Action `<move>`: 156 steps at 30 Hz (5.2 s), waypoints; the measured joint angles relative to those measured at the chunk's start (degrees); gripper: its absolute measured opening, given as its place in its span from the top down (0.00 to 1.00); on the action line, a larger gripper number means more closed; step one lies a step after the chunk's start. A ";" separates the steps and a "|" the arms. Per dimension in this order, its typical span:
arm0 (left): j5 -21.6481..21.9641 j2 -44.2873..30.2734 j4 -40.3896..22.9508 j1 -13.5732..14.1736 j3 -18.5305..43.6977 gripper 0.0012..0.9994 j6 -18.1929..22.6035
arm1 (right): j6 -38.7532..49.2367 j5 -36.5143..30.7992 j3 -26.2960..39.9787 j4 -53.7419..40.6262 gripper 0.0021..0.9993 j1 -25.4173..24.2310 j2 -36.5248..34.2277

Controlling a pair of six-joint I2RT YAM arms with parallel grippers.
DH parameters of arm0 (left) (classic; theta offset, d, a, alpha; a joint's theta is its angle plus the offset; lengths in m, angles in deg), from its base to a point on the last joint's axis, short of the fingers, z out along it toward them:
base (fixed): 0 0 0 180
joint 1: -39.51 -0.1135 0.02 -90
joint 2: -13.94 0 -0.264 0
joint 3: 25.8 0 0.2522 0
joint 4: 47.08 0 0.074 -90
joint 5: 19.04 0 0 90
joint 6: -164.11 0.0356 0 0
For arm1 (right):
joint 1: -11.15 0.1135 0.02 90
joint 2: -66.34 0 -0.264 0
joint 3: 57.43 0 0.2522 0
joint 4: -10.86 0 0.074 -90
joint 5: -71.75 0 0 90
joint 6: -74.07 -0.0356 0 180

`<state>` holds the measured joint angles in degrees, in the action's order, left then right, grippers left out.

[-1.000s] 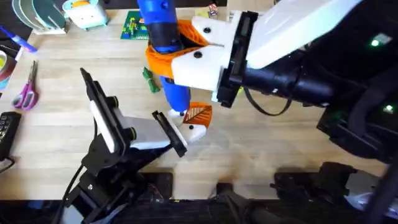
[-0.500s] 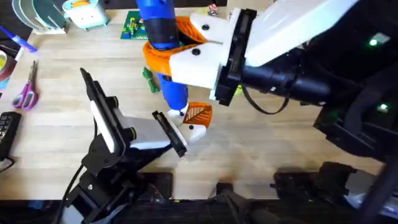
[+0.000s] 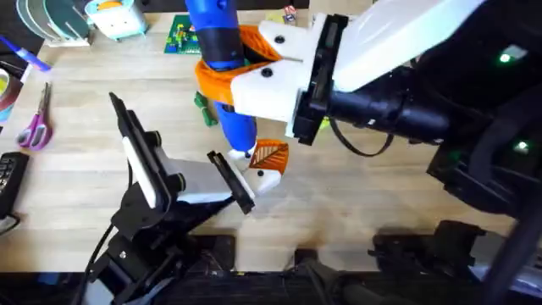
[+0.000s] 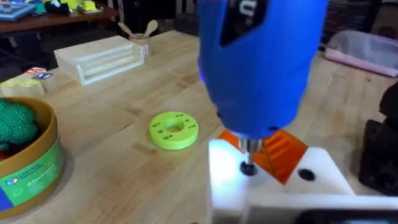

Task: Pick up the gripper from the table and insert it into the empty holder that is missing its gripper. Then pick up a screw, insert it into the mounting hole, and use the screwdriver to tighten it. Finally, clean up the table by picking up the vegetable and placing it into the bucket.

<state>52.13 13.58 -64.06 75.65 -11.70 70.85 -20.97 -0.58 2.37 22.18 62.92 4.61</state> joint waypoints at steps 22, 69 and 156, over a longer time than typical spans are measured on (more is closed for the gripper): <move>-0.01 -0.07 -0.04 0.06 0.00 0.99 -0.07 | 0.58 -0.07 0.00 -2.33 0.97 -0.09 -0.04; 0.02 -0.06 0.00 0.04 0.00 0.99 -0.17 | 77.76 -24.69 -0.17 -6.21 0.97 -30.72 -30.69; 37.50 -46.68 -68.27 -1.48 64.83 0.01 -7.23 | -0.60 -12.02 1.09 -25.99 0.01 -30.93 -3.76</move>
<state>89.63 -33.10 -132.33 74.17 53.12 63.62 -21.58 -12.60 3.47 -3.81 31.99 0.85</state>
